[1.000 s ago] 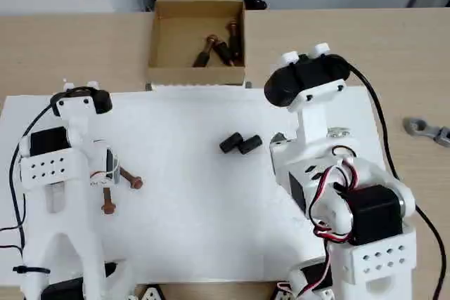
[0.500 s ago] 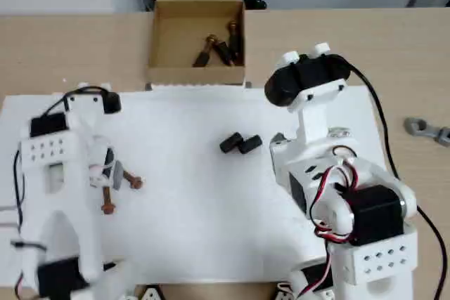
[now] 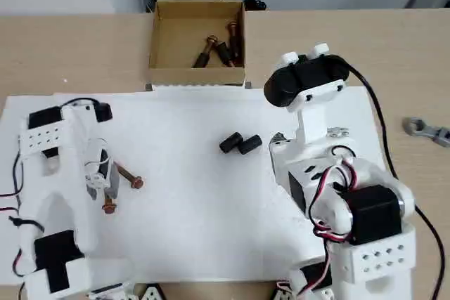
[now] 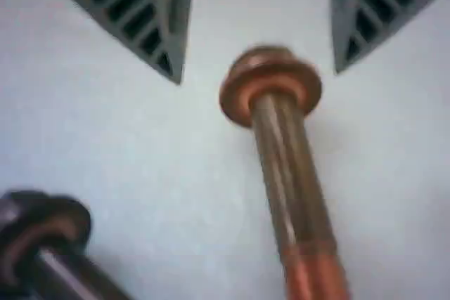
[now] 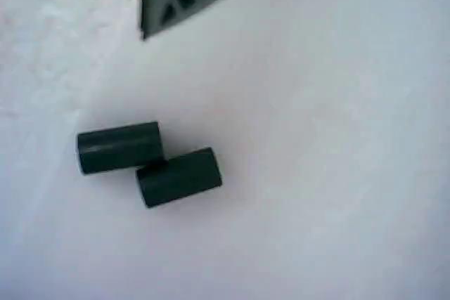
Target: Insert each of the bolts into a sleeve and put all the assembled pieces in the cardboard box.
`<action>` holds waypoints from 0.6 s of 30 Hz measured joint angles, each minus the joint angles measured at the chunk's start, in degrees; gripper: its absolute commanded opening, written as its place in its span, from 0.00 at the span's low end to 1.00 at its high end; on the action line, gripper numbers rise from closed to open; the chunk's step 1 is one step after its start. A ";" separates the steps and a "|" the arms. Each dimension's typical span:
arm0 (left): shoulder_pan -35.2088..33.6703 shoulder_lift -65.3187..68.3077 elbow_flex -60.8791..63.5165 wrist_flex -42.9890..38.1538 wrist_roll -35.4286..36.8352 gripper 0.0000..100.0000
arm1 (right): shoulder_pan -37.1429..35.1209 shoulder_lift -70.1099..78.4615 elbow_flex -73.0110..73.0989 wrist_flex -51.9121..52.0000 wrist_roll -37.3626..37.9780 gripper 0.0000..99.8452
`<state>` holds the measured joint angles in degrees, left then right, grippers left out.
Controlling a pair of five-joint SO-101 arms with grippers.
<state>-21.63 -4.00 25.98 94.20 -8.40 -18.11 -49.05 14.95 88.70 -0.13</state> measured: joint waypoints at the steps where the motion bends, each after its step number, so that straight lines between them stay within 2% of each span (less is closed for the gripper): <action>1: 0.00 0.00 0.97 -1.14 0.00 0.13 | 0.00 0.00 0.00 0.00 0.00 0.17; 10: 0.00 -0.09 11.08 -14.59 0.26 0.13 | 0.00 0.00 0.00 0.00 0.00 0.17; 14: -0.09 -1.05 16.00 -20.92 4.04 0.13 | 0.00 0.00 0.00 0.00 0.00 0.17; 18: -0.53 -1.49 19.43 -25.32 4.84 0.06 | 0.00 0.00 0.00 0.00 0.00 0.17</action>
<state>-22.15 -5.49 45.41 68.88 -3.56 -18.11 -49.05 14.95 88.70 -0.13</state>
